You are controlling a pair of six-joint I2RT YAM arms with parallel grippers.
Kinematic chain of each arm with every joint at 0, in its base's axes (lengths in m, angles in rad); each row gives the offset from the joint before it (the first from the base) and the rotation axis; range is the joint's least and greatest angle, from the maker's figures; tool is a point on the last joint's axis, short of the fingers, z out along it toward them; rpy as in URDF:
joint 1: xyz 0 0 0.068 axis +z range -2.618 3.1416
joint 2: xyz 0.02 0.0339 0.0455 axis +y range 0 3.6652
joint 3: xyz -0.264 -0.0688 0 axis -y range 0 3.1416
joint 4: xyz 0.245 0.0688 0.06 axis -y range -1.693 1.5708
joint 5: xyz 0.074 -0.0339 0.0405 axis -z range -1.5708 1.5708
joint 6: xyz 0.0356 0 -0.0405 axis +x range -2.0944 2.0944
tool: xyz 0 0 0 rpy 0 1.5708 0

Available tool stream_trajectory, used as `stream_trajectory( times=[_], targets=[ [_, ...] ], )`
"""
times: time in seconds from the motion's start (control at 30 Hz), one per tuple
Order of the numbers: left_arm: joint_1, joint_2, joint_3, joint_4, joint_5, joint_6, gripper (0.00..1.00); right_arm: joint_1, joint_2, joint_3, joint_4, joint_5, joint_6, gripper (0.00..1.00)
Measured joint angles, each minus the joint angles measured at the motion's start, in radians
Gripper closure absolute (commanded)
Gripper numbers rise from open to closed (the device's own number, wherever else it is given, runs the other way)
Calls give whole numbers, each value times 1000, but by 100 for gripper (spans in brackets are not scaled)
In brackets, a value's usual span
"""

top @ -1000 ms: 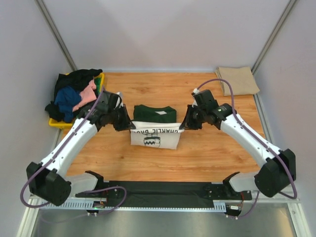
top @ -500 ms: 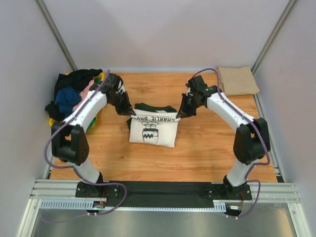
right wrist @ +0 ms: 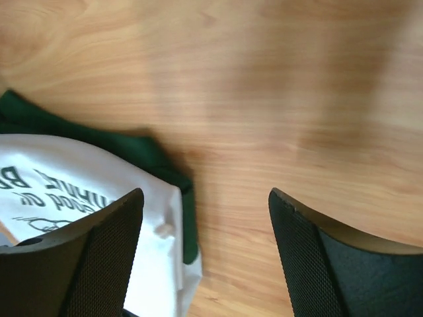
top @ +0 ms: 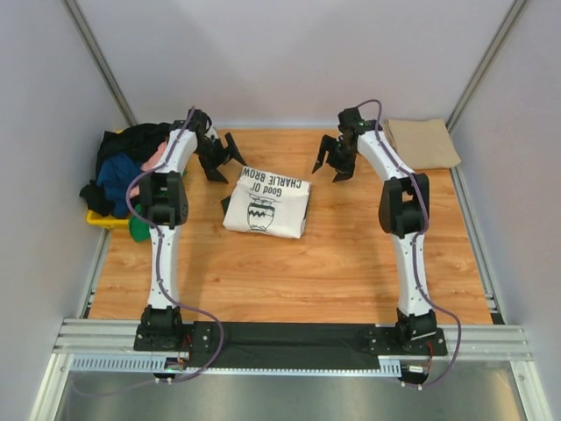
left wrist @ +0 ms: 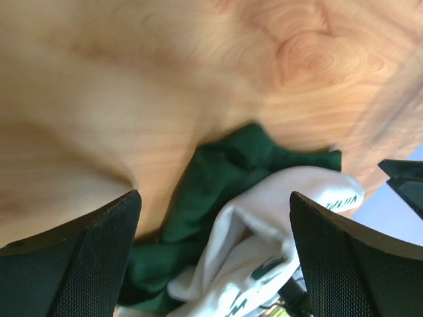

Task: Fold and stack the t-shirts
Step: Fold the tshirt

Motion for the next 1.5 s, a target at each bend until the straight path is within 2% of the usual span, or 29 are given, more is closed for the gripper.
stream_trajectory(
  times=[0.1, 0.23, 0.37, 0.5, 0.63, 0.73, 0.87, 0.97, 1.03, 1.1, 1.27, 1.4, 1.5],
  targets=[
    [10, -89, -115, 13, -31, 20, 0, -18, -143, -246, 50, 37, 4, 22],
    [-1, -223, -211, -5, -116, 51, 0, 12, -348, -482, 81, 56, 7, 23],
    [-12, -449, -370, 7, -229, 76, 2, 98, -521, -608, 150, 40, 8, 26],
    [-19, -695, -569, 45, -314, 80, 4, 193, -616, -703, 259, -55, 33, 31],
    [-21, -860, -803, 158, -250, 69, 7, 236, -600, -786, 396, -208, 82, 33],
    [-48, -856, -921, 244, -167, 64, 7, 241, -515, -788, 473, -293, 90, 36],
    [-135, -741, -983, 352, -64, 53, 8, 241, -372, -795, 541, -382, 78, 40],
    [-181, -664, -1023, 409, -41, 39, 11, 237, -320, -861, 594, -447, 78, 40],
    [-179, -622, -1062, 433, -53, 21, 11, 226, -337, -916, 650, -483, 79, 41],
    [-148, -611, -1077, 451, -7, -18, 16, 208, -352, -972, 712, -514, 83, 41],
    [-106, -595, -1095, 478, 63, -76, 17, 174, -375, -1042, 790, -563, 90, 39],
    [-120, -598, -1068, 440, 20, -75, 13, 164, -414, -1047, 750, -521, 68, 35],
    [-149, -610, -1006, 353, -104, -41, 12, 157, -453, -1035, 647, -446, 37, 32]
  ],
)
